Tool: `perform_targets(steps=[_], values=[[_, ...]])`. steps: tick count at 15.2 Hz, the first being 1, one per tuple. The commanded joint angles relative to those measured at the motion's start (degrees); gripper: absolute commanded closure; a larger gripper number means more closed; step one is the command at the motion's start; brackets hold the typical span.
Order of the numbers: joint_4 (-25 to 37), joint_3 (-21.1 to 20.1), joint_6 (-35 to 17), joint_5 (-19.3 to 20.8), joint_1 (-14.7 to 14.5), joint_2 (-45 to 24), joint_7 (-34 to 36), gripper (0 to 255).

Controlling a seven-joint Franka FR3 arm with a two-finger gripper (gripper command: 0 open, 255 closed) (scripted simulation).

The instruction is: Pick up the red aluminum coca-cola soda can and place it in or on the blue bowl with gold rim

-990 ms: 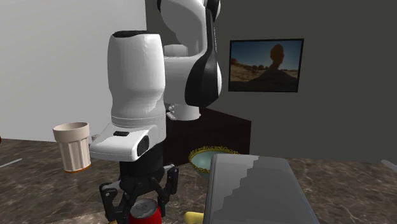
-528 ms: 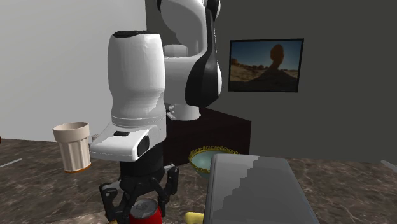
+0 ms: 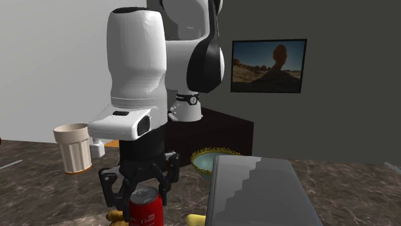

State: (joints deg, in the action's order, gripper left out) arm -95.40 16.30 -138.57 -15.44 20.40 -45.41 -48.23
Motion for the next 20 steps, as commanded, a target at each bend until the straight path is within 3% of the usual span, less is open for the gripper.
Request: perform_targets(steps=[1, 20], values=[[-0.3, 0.3, 0.9, 0.3, -0.2, 1.2, 0.1, 255], [-0.8, 3.0, 10.1, 3.4, -2.1, 11.0, 1.7, 255]])
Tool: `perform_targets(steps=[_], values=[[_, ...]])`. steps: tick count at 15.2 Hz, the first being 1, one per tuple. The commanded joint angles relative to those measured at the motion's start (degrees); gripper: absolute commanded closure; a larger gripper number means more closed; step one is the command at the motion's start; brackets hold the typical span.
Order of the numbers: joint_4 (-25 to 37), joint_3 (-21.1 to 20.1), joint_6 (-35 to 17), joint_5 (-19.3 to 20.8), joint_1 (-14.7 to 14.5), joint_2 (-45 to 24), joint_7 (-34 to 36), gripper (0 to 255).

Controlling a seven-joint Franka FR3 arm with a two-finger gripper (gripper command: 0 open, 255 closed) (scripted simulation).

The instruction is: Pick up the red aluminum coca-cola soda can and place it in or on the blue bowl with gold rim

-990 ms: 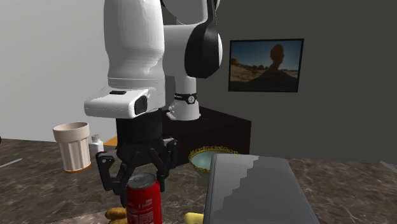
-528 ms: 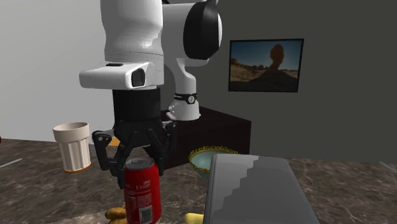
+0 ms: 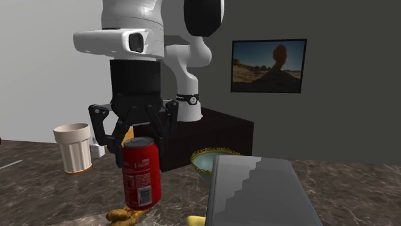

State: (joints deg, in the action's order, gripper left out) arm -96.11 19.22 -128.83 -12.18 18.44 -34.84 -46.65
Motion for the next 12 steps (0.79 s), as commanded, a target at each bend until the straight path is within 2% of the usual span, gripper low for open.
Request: perform_targets(steps=[1, 6, 12], values=[[0.0, 0.2, 0.9, 0.3, -0.2, 0.9, 0.2, 255], [0.6, 0.7, 3.3, 1.0, -0.5, 2.7, 0.6, 255], [-16.3, 1.7, -2.3, 4.6, -6.9, 14.6, 5.8, 255]])
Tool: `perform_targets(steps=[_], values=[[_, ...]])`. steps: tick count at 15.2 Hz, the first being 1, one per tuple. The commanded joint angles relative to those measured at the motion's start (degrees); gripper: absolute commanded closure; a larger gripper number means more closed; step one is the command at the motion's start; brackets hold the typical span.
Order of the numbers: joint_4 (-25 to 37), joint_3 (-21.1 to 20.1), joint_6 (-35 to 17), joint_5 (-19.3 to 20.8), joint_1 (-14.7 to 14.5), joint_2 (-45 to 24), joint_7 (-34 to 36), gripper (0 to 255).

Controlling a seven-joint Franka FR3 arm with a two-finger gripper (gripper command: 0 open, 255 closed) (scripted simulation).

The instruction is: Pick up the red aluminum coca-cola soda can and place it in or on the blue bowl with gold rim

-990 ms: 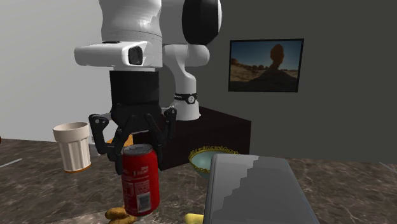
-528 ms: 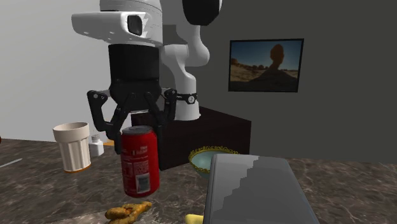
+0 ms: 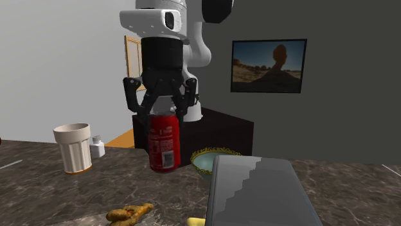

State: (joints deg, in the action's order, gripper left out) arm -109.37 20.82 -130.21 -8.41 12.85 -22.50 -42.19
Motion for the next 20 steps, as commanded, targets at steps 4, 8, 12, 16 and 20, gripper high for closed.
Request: perform_targets(steps=[4, 8, 12, 16, 20], values=[[-12.6, 0.4, -3.5, 4.0, -5.1, 9.8, 6.1, 255], [-21.0, -0.2, -5.1, 7.6, -8.3, 17.1, 12.0, 255], [-28.4, -1.8, -5.7, 11.1, -10.7, 24.1, 18.4, 255], [-34.9, -4.5, -5.5, 13.7, -12.4, 30.9, 24.9, 255], [-37.4, -5.3, -8.0, 13.7, -12.9, 30.8, 26.3, 255]])
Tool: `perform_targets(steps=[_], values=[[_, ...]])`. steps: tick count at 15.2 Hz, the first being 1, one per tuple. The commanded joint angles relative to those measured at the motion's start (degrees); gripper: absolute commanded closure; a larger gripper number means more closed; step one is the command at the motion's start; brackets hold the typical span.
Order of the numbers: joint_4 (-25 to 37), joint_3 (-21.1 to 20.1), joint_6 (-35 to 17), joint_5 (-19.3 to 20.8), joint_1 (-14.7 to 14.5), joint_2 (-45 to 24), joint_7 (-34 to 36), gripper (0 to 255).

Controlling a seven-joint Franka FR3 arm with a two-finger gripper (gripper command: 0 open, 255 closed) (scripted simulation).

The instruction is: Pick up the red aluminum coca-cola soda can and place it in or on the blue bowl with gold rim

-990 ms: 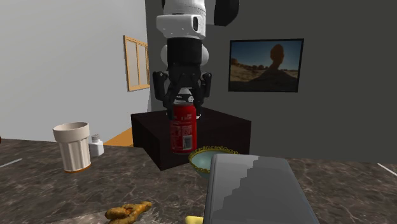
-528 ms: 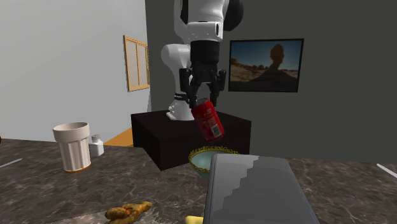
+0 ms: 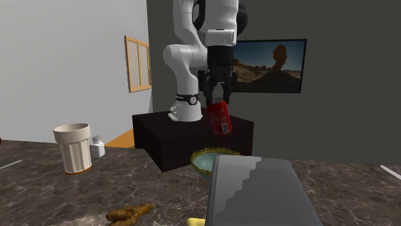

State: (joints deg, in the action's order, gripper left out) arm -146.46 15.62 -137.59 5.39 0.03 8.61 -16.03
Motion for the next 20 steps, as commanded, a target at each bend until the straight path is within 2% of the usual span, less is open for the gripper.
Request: perform_targets(steps=[1, 16, 20], values=[[-0.5, 0.0, -1.6, -0.3, -0.1, -1.0, 0.1, 255], [-2.4, 0.0, -14.9, -5.0, -0.6, -12.8, -3.2, 255], [-2.4, -0.1, -15.6, -5.4, -0.5, -13.5, -3.4, 255]])
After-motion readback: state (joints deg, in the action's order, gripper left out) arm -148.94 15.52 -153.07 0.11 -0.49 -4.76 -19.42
